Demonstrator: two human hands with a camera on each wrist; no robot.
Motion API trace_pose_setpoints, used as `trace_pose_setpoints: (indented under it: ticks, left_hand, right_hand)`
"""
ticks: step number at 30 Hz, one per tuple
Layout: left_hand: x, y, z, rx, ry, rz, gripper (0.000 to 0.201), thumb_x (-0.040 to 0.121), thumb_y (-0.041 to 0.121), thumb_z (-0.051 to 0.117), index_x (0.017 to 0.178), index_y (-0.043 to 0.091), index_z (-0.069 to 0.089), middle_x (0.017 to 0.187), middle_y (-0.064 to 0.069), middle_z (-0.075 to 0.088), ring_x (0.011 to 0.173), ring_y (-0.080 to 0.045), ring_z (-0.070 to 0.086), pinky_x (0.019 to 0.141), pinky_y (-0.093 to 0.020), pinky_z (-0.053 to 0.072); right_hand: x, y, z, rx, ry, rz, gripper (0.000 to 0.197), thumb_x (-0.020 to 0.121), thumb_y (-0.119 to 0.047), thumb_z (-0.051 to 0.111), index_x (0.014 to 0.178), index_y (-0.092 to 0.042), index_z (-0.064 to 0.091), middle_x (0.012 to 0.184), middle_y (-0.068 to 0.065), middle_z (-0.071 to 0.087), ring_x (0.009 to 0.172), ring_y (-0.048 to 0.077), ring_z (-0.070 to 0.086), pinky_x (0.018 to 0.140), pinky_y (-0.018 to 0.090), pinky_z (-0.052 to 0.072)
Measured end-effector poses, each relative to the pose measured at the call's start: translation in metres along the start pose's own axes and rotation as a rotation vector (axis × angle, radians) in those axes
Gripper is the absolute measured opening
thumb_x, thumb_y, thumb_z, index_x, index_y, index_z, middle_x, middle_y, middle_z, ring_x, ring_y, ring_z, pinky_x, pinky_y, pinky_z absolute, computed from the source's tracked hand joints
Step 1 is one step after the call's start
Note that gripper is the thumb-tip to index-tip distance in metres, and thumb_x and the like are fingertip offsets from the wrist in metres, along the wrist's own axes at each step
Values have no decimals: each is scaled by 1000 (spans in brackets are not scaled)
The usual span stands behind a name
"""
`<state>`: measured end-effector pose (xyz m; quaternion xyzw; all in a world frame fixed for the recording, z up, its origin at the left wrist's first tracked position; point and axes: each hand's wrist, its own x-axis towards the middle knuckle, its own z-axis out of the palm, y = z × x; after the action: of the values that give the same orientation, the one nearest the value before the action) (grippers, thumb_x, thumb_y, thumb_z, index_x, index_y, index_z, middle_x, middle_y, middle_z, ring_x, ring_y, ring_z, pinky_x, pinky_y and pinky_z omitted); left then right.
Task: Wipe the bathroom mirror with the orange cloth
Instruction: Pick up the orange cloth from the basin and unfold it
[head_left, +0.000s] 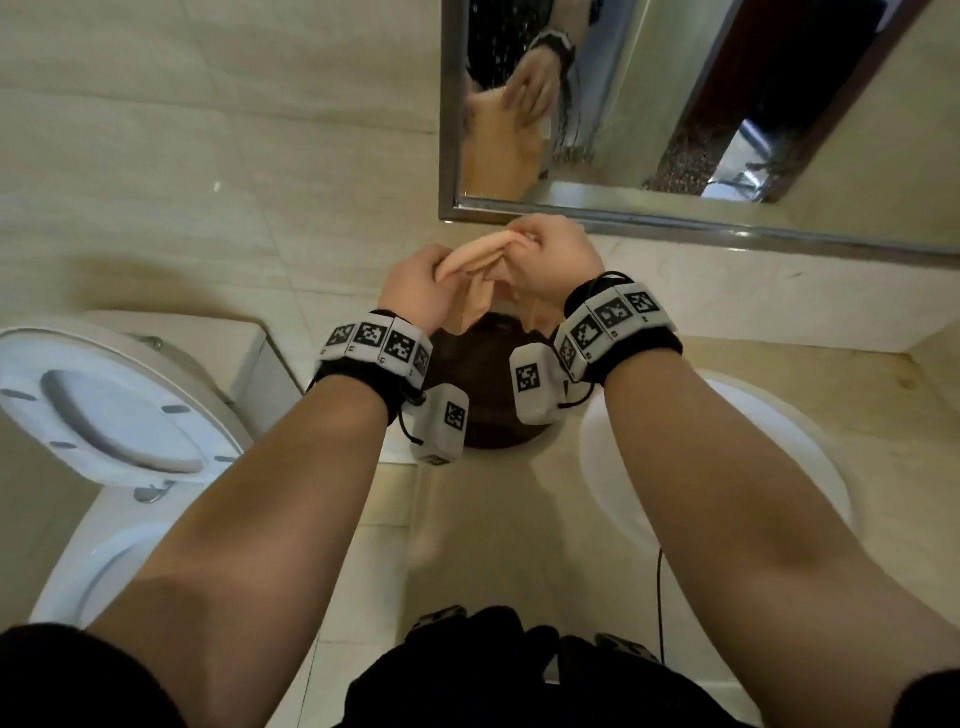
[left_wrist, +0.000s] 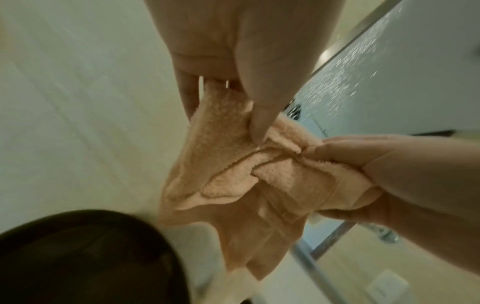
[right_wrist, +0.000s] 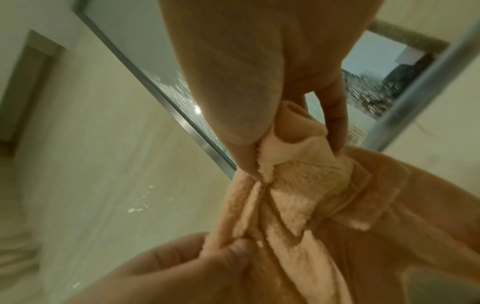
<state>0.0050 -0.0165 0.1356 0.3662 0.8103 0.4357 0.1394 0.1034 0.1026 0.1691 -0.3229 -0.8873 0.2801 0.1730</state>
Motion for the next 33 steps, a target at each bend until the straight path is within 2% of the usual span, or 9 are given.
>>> trace_pose_setpoints:
  ticks: [5, 10, 15, 19, 23, 26, 28, 30, 33]
  left_hand:
    - [2, 54, -40, -58, 71, 98, 25, 90, 19, 61, 112, 11, 68, 107, -10, 69, 98, -20, 60, 81, -23, 42]
    - [-5, 92, -72, -86, 69, 178, 27, 90, 19, 61, 116, 10, 66, 109, -6, 66, 95, -14, 57, 75, -15, 36]
    - [-20, 118, -91, -144, 140, 185, 26, 91, 18, 61, 115, 11, 65, 109, -6, 66, 92, -10, 54, 66, -13, 40]
    - [-32, 133, -100, -174, 329, 162, 27, 85, 24, 69, 110, 16, 67, 106, -1, 64, 92, -13, 57, 80, -23, 45]
    - [-42, 145, -95, 53, 515, 225, 35, 78, 30, 71, 110, 20, 62, 118, -3, 55, 110, -21, 51, 97, -35, 45]
    - [-61, 154, -86, -163, 334, 288, 16, 85, 23, 67, 98, 17, 61, 99, 1, 62, 92, -13, 57, 82, -27, 50]
    - [-73, 154, -84, -243, 153, 275, 4, 92, 20, 59, 94, 20, 62, 92, 4, 64, 89, -13, 60, 81, -25, 50]
    - [-79, 147, -82, -282, 71, 233, 18, 95, 10, 48, 96, 21, 63, 99, 1, 65, 96, -17, 61, 88, -30, 48]
    - [-85, 131, -74, -254, 166, 148, 36, 92, -4, 41, 121, 13, 54, 126, -6, 56, 115, -21, 55, 94, -30, 45]
  right_hand:
    - [-9, -23, -45, -20, 133, -34, 31, 93, -25, 51, 121, -17, 62, 122, 7, 64, 114, 25, 56, 99, 37, 43]
    - [-21, -40, -75, 48, 225, -72, 26, 91, -28, 55, 115, -23, 65, 116, 2, 66, 108, 22, 59, 96, 40, 46]
    - [-27, -62, -104, 193, 248, -130, 26, 90, -22, 56, 114, -17, 65, 105, 0, 66, 97, 13, 57, 82, 25, 42]
    - [-30, -78, -124, 305, 206, -149, 25, 90, -24, 58, 112, -13, 62, 100, 0, 62, 95, 15, 58, 79, 27, 45]
    - [-29, -88, -135, 355, 188, -132, 30, 92, -25, 56, 116, -8, 58, 106, 3, 60, 95, 15, 55, 79, 27, 42]
    - [-31, -88, -138, 369, 177, -86, 31, 91, -26, 57, 116, -7, 57, 105, 4, 58, 96, 16, 54, 80, 29, 44]
    - [-32, -85, -140, 406, 168, -36, 33, 92, -25, 57, 118, -5, 56, 107, 7, 58, 98, 19, 56, 83, 33, 48]
    - [-36, -83, -142, 473, 161, 0, 35, 92, -23, 57, 121, -2, 55, 109, 11, 60, 100, 23, 58, 87, 36, 49]
    - [-46, -81, -144, 678, 116, 53, 39, 92, -24, 57, 125, -3, 52, 108, 13, 62, 95, 26, 61, 78, 37, 52]
